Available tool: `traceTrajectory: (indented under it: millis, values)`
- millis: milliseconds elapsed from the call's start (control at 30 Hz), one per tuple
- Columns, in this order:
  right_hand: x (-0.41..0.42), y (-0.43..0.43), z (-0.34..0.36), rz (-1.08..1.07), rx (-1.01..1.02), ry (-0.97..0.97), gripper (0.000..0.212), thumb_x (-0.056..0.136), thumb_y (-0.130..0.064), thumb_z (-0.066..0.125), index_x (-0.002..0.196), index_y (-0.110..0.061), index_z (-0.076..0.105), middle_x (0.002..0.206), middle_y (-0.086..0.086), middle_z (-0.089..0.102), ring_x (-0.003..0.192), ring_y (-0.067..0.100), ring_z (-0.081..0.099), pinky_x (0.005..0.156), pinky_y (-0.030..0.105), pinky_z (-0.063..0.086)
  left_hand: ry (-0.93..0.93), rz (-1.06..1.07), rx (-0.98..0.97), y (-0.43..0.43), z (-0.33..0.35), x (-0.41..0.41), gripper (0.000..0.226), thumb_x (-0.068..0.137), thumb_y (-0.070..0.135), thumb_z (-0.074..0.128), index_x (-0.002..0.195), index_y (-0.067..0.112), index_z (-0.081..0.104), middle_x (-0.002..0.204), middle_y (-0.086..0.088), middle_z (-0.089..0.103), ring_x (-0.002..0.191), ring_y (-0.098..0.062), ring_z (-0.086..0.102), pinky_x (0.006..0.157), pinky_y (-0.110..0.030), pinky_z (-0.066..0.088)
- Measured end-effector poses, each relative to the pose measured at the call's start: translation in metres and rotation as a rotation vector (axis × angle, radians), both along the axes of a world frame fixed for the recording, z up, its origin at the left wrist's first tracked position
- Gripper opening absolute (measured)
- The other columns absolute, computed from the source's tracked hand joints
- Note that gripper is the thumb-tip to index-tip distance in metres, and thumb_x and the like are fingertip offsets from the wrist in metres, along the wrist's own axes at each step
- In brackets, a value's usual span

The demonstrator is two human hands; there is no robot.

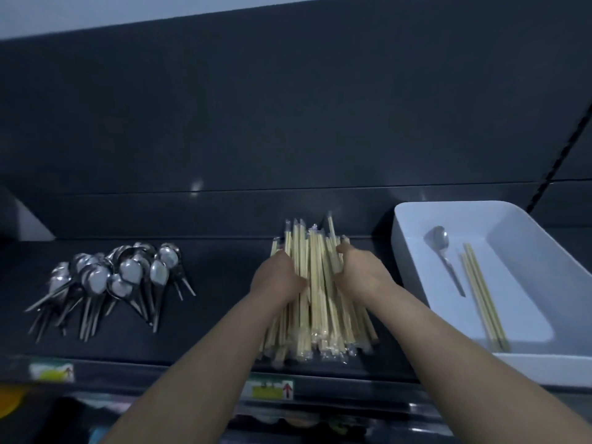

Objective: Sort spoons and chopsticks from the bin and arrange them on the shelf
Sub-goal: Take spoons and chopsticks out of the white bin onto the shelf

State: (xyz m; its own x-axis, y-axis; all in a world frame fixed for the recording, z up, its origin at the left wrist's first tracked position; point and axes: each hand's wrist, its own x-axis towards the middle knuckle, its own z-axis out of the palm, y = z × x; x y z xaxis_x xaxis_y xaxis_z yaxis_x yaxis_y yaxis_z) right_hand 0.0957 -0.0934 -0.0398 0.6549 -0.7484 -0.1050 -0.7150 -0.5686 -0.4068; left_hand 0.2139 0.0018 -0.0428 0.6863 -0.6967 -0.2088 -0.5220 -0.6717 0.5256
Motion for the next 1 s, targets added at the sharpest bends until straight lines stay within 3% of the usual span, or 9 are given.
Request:
traceTrajectory:
  millis: [133, 233, 333, 533, 633, 733, 833, 1000]
  values:
    - [0.008, 0.009, -0.009, 0.038, -0.077, 0.166, 0.024, 0.092, -0.021, 0.052, 0.113, -0.015, 0.062, 0.107, 0.005, 0.065, 0.092, 0.024, 0.061, 0.068, 0.028, 0.045, -0.071, 0.002, 0.004, 0.008, -0.003, 0.010, 0.054, 0.079, 0.034, 0.077, 0.122, 0.013, 0.050, 0.096, 0.004, 0.060, 0.085, -0.016, 0.060, 0.067, -0.030, 0.048]
    - [0.004, 0.010, -0.007, 0.045, -0.230, 0.224, 0.023, 0.089, -0.014, 0.051, 0.105, -0.019, 0.067, 0.101, 0.001, 0.063, 0.085, 0.022, 0.057, 0.064, 0.026, 0.041, -0.169, -0.002, -0.023, 0.003, 0.004, 0.009, 0.046, 0.085, 0.037, 0.070, 0.121, 0.016, 0.051, 0.101, 0.002, 0.060, 0.089, -0.019, 0.060, 0.071, -0.033, 0.051]
    - [-0.010, 0.004, 0.004, 0.048, -0.431, 0.145, 0.025, 0.087, -0.010, 0.052, 0.106, -0.018, 0.066, 0.105, 0.002, 0.060, 0.101, 0.024, 0.054, 0.067, 0.028, 0.038, -0.196, -0.060, -0.132, -0.013, 0.012, -0.001, 0.035, 0.091, 0.033, 0.063, 0.124, 0.022, 0.056, 0.111, 0.002, 0.063, 0.100, -0.021, 0.061, 0.080, -0.035, 0.052]
    - [-0.070, -0.029, 0.027, -0.088, -0.597, 0.147, 0.030, 0.085, -0.008, 0.049, 0.104, -0.024, 0.066, 0.098, 0.000, 0.060, 0.098, 0.024, 0.050, 0.079, 0.033, 0.037, -0.192, -0.238, -0.298, -0.059, 0.029, -0.053, 0.018, 0.092, 0.022, 0.055, 0.105, 0.027, 0.066, 0.103, 0.009, 0.069, 0.097, -0.015, 0.063, 0.082, -0.032, 0.052]
    - [-0.108, -0.054, 0.024, -0.184, -0.538, 0.163, 0.039, 0.087, -0.011, 0.050, 0.121, -0.028, 0.062, 0.105, -0.002, 0.063, 0.101, 0.022, 0.054, 0.072, 0.030, 0.033, -0.215, -0.314, -0.372, -0.083, 0.037, -0.090, 0.020, 0.090, 0.017, 0.053, 0.102, 0.026, 0.067, 0.099, 0.009, 0.069, 0.095, -0.015, 0.063, 0.080, -0.035, 0.053]
    - [-0.146, -0.079, 0.019, -0.281, -0.375, 0.260, 0.046, 0.087, -0.011, 0.050, 0.129, -0.028, 0.055, 0.111, -0.001, 0.064, 0.105, 0.023, 0.058, 0.081, 0.030, 0.041, -0.244, -0.394, -0.372, -0.104, 0.039, -0.121, 0.022, 0.092, 0.017, 0.051, 0.107, 0.024, 0.065, 0.102, 0.008, 0.067, 0.096, -0.015, 0.062, 0.078, -0.032, 0.051]
    - [-0.173, -0.102, 0.011, -0.310, -0.181, 0.382, 0.034, 0.087, -0.011, 0.051, 0.119, -0.019, 0.061, 0.116, 0.005, 0.062, 0.107, 0.027, 0.060, 0.083, 0.030, 0.046, -0.264, -0.460, -0.287, -0.122, 0.034, -0.145, 0.026, 0.093, 0.013, 0.047, 0.111, 0.021, 0.064, 0.105, 0.006, 0.068, 0.099, -0.018, 0.061, 0.078, -0.032, 0.050]
    - [-0.185, -0.124, -0.006, -0.240, 0.025, 0.387, 0.021, 0.080, -0.029, 0.068, 0.089, -0.012, 0.058, 0.099, 0.007, 0.065, 0.098, 0.026, 0.063, 0.069, 0.024, 0.041, -0.278, -0.522, -0.045, -0.146, 0.022, -0.170, 0.021, 0.089, 0.008, 0.047, 0.094, 0.013, 0.066, 0.103, -0.004, 0.067, 0.097, -0.027, 0.062, 0.076, -0.036, 0.053]
